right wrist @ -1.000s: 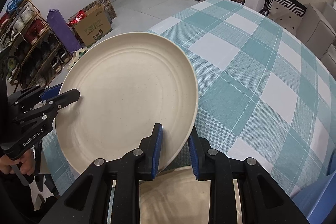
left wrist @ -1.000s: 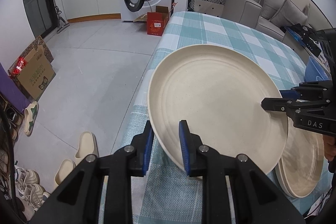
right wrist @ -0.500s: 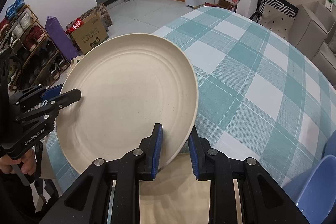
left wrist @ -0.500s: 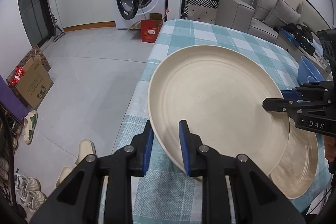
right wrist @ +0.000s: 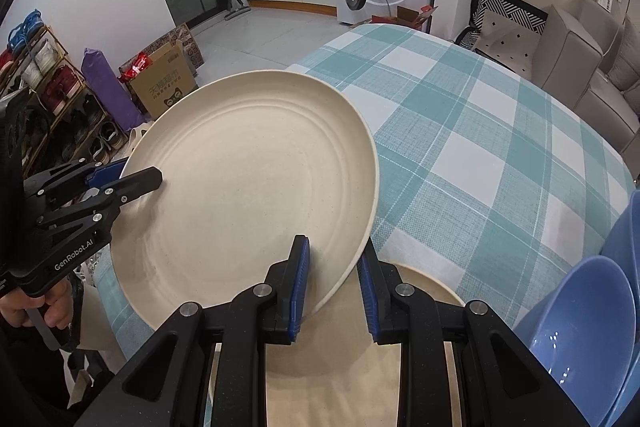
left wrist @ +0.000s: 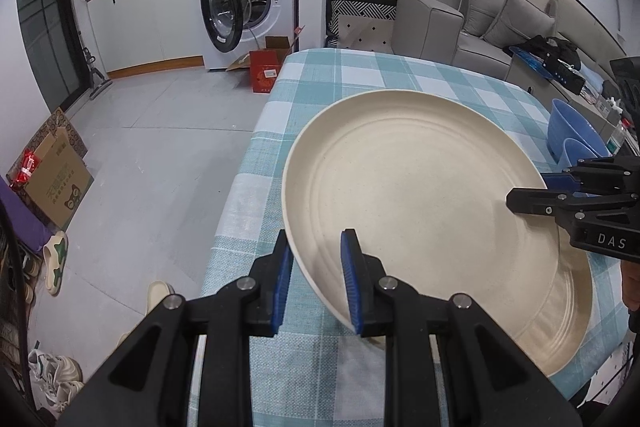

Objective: Organize plates and bowls

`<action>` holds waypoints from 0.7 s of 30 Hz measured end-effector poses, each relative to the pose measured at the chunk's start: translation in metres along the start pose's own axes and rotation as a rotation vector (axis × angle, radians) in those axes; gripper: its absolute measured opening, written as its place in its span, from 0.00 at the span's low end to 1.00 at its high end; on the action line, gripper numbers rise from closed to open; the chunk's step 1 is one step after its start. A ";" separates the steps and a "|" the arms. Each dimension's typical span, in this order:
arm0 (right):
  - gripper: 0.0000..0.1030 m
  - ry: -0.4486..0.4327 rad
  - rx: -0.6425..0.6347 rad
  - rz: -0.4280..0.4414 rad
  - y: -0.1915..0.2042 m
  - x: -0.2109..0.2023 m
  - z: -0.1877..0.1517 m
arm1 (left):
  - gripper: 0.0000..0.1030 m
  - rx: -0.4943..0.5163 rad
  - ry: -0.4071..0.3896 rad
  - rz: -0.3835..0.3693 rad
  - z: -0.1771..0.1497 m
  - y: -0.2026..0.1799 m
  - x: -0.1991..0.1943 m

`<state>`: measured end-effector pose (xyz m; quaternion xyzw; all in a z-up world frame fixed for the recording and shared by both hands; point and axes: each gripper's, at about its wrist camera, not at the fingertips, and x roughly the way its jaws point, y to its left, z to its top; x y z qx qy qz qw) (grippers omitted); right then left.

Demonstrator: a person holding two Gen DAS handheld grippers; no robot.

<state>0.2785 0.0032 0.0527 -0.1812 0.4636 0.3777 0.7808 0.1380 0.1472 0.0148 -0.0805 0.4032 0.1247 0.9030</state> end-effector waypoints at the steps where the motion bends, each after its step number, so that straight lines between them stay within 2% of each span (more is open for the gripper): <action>1: 0.24 -0.002 0.003 -0.001 -0.001 -0.002 -0.002 | 0.22 0.006 0.000 -0.002 0.001 -0.002 0.000; 21: 0.24 -0.009 0.067 -0.036 -0.016 -0.027 -0.037 | 0.22 0.074 0.006 -0.054 -0.002 -0.033 -0.001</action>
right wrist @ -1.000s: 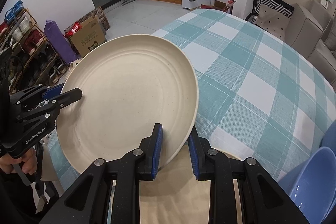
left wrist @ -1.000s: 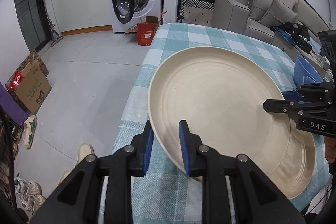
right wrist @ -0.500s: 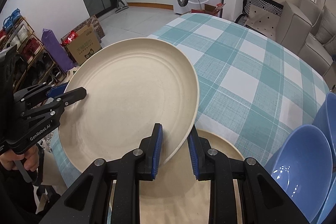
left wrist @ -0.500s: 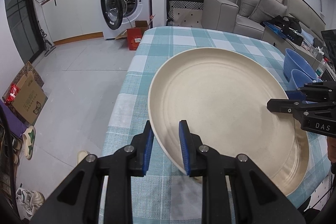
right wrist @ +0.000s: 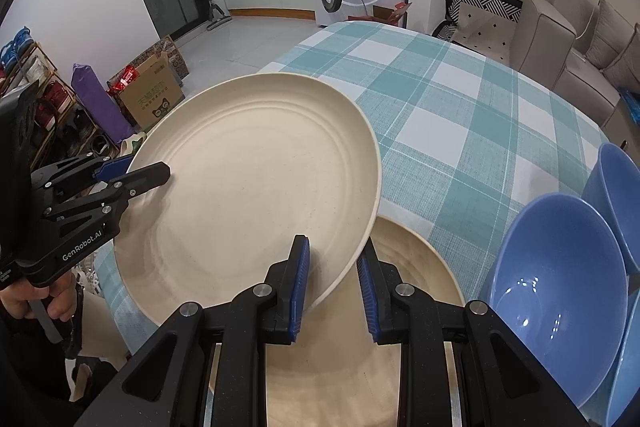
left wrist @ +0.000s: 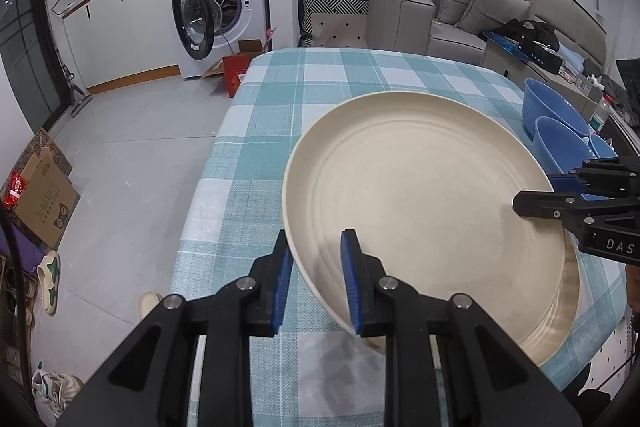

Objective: Organize plates and bowls

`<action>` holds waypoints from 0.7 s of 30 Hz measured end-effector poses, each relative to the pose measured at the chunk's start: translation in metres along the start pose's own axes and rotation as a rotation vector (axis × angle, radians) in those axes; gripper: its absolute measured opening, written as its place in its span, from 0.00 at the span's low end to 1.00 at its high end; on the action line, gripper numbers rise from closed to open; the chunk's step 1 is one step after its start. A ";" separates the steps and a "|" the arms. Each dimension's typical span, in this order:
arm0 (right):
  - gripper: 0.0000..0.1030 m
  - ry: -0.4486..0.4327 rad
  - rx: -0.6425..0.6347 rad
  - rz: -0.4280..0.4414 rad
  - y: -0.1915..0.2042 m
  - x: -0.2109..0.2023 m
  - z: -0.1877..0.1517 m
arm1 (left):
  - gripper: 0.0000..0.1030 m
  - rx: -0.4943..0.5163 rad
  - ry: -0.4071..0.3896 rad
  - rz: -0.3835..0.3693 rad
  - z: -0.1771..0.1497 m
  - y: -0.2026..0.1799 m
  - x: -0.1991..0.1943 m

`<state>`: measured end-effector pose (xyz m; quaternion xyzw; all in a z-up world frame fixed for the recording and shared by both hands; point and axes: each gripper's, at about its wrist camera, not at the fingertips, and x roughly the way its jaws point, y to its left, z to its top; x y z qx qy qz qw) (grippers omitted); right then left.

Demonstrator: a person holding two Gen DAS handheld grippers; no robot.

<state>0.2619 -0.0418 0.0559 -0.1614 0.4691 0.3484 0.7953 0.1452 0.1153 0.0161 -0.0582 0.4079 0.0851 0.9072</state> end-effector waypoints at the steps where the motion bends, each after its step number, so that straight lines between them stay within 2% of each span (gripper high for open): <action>1: 0.24 0.001 0.003 -0.001 -0.001 0.000 -0.002 | 0.22 0.003 0.001 -0.002 -0.001 -0.001 0.000; 21: 0.24 0.019 0.059 -0.027 -0.011 -0.011 -0.039 | 0.22 0.054 0.028 -0.042 -0.016 -0.026 0.001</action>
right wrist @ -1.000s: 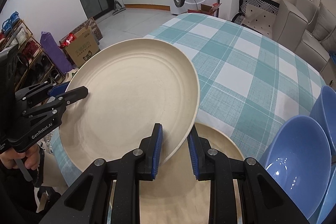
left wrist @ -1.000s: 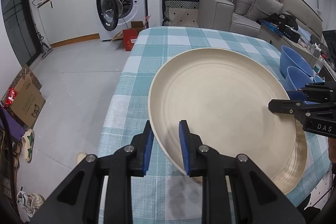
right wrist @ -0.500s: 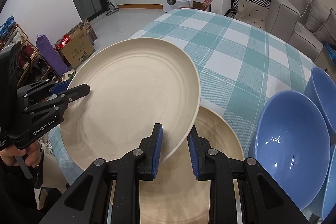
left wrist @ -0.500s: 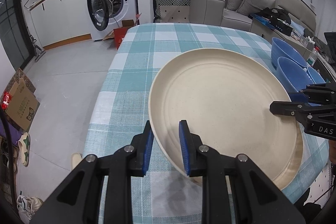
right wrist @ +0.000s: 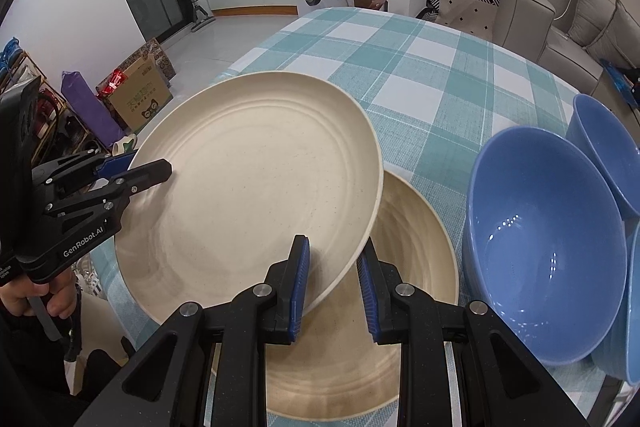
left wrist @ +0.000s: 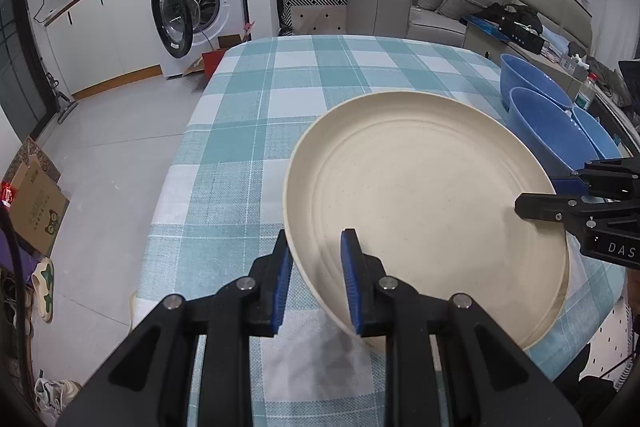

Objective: Organize plates and bowls

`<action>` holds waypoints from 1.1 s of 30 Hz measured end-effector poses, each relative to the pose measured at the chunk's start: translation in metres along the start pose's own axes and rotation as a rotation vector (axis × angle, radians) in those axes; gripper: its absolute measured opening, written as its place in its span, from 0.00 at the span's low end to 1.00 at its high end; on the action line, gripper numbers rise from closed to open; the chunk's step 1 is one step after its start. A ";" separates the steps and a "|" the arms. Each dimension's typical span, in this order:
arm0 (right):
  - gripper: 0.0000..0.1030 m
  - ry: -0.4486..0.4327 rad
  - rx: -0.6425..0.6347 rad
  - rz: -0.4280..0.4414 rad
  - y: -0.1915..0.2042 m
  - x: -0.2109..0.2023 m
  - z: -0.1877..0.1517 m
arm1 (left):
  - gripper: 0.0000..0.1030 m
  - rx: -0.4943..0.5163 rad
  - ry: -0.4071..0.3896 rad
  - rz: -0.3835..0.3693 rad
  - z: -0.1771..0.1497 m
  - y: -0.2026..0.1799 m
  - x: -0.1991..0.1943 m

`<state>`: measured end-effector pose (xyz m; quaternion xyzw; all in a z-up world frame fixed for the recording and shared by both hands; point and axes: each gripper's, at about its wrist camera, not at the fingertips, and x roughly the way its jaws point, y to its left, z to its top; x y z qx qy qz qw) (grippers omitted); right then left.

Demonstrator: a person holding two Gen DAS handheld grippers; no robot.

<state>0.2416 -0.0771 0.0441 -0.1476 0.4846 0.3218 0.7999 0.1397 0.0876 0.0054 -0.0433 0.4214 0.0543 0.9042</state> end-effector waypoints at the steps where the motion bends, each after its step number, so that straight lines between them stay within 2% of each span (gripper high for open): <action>1: 0.24 0.002 0.002 -0.002 -0.001 -0.001 -0.002 | 0.22 0.004 0.001 -0.002 -0.001 -0.001 0.000; 18: 0.24 0.020 0.052 -0.023 -0.012 -0.010 -0.033 | 0.22 0.063 0.018 -0.031 -0.007 -0.026 -0.002; 33: 0.24 0.015 0.096 -0.051 -0.025 -0.015 -0.043 | 0.22 0.108 0.032 -0.061 -0.006 -0.042 0.002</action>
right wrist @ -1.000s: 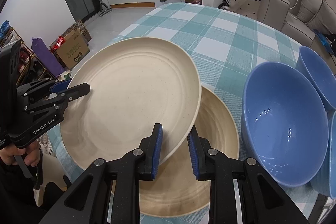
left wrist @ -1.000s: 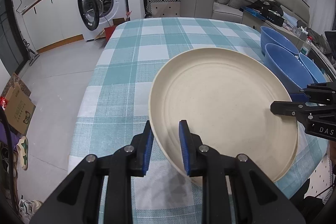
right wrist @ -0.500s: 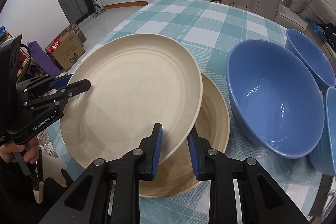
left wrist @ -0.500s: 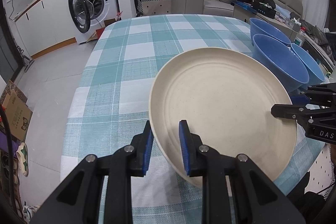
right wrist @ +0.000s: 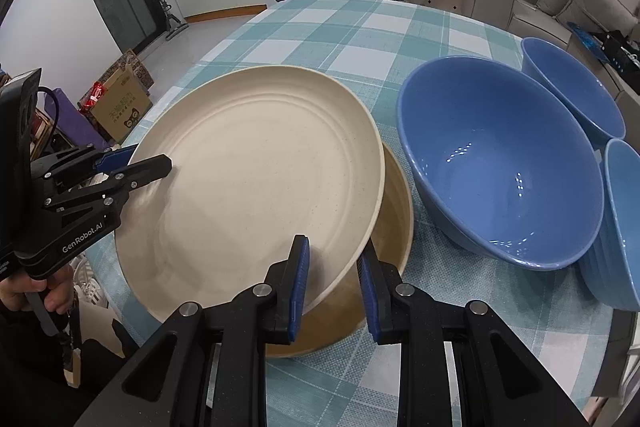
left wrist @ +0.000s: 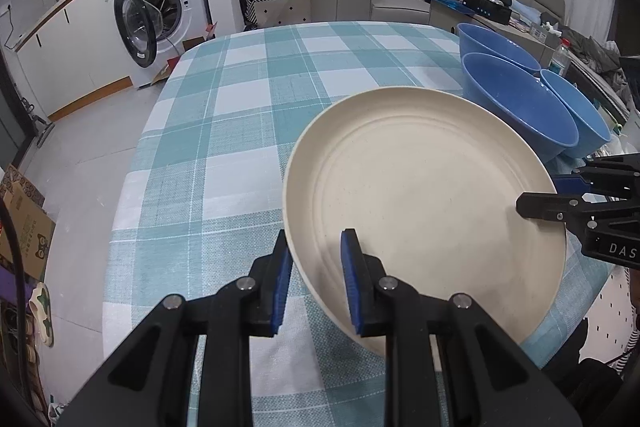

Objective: Organize plates and bowls

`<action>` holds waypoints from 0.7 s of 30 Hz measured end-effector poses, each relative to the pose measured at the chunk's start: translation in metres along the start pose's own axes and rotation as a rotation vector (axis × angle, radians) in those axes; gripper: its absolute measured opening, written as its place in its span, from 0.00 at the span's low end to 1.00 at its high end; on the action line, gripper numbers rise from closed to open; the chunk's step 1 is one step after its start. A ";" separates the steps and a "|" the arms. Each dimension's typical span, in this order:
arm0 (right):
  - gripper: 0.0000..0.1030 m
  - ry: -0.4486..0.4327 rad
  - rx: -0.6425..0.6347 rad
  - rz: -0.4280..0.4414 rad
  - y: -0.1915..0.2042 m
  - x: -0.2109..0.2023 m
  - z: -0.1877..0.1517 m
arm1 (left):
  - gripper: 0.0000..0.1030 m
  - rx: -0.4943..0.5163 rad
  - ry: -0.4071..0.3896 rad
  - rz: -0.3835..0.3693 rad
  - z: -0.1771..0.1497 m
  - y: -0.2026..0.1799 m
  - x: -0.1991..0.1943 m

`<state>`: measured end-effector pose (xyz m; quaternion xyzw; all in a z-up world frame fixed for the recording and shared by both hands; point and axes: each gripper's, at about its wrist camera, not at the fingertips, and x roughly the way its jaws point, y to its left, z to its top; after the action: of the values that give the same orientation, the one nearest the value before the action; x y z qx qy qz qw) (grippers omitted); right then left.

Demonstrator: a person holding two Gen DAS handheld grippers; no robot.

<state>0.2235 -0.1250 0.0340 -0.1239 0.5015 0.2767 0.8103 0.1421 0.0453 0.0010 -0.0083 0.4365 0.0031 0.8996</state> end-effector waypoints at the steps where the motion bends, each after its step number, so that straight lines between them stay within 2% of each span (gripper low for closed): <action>1: 0.24 0.001 0.000 -0.002 -0.001 0.000 -0.001 | 0.22 0.003 0.001 -0.001 0.000 -0.001 0.000; 21: 0.24 0.036 -0.006 -0.043 -0.013 0.002 -0.008 | 0.22 0.045 0.027 -0.019 0.004 -0.016 0.012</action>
<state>0.2254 -0.1387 0.0277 -0.1421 0.5122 0.2583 0.8067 0.1530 0.0294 -0.0061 0.0077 0.4487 -0.0156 0.8935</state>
